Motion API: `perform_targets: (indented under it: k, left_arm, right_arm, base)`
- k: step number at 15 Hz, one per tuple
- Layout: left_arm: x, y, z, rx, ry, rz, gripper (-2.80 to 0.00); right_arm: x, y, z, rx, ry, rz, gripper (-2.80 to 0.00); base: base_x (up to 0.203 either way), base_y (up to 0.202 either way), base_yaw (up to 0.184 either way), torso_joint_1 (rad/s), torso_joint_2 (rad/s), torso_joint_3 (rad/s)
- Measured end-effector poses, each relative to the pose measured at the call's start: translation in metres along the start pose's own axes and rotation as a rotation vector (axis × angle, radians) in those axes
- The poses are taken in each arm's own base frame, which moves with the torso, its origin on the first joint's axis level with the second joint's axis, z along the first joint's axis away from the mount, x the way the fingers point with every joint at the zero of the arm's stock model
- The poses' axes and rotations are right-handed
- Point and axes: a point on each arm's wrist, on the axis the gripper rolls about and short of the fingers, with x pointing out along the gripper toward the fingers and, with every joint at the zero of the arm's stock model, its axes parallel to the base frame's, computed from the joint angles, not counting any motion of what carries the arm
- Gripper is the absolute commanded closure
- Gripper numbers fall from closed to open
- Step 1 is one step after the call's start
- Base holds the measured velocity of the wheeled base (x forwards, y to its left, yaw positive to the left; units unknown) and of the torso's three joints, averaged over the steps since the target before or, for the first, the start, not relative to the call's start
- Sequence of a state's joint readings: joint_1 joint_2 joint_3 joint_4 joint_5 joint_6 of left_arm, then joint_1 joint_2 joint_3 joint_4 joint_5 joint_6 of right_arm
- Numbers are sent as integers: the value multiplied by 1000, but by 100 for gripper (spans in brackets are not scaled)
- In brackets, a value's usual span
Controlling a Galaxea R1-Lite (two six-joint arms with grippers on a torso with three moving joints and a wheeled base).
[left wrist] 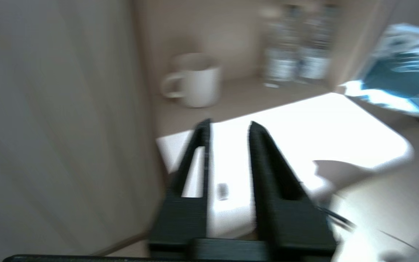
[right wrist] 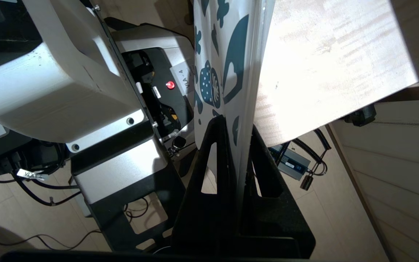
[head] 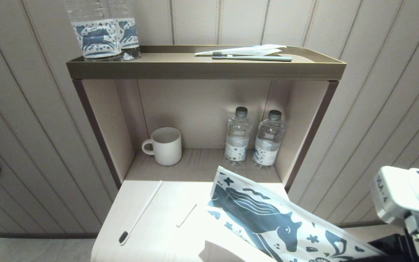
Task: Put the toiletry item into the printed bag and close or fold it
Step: Pick up the storage bag, then hand it to the other hand
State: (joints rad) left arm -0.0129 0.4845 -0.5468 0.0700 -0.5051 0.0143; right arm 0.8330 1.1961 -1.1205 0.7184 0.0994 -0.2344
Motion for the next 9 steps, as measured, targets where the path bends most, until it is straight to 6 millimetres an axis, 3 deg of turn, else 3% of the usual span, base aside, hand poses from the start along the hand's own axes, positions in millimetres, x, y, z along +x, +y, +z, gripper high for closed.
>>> perform_targets:
  k: [4,9]
  left_arm:
    - [27,7,31,-37,55,-386,-280]
    - [63,5,41,-48,123,-678,-280]
  right_arm:
    - [8,5,12,-64,1,44,0]
    - [18,18,31,-134,-23,184,0]
  base:
    - [0,0,0,0,0,0]
    - [0,0,0,0,0,0]
